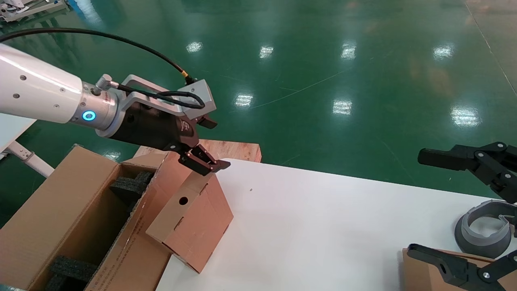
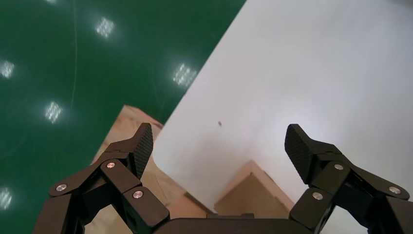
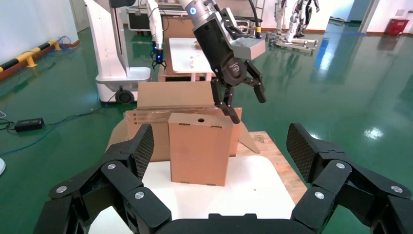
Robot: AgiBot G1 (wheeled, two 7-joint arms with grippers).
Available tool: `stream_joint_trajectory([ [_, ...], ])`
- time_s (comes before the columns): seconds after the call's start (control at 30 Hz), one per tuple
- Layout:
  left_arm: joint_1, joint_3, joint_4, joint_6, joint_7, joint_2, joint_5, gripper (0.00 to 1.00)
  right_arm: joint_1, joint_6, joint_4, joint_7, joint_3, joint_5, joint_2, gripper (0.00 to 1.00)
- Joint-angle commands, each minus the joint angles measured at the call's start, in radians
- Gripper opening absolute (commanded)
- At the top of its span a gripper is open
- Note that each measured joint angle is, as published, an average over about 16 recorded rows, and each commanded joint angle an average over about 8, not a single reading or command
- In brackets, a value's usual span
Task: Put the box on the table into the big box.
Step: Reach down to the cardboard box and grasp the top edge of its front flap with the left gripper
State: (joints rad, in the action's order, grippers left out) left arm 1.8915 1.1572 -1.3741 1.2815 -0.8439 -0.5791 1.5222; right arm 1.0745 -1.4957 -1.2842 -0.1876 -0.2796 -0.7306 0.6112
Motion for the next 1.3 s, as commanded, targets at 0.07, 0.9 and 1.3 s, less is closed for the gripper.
stream_joint_trajectory([
  [0.07, 0.041, 0.052, -0.005, 0.015, -0.039, -0.013, 0.013, 1.00, 0.000, 0.000, 0.000, 0.000, 0.000, 0.000, 0.000, 1.00],
  [0.9, 0.413, 0.531, -0.077, 0.185, -0.544, -0.206, -0.018, 1.00, 0.000, 0.000, 0.000, 0.000, 0.000, 0.000, 0.000, 1.00],
  [1.3, 0.479, 0.624, -0.081, 0.211, -0.634, -0.250, -0.069, 1.00, 0.000, 0.000, 0.000, 0.000, 0.000, 0.000, 0.000, 1.00],
])
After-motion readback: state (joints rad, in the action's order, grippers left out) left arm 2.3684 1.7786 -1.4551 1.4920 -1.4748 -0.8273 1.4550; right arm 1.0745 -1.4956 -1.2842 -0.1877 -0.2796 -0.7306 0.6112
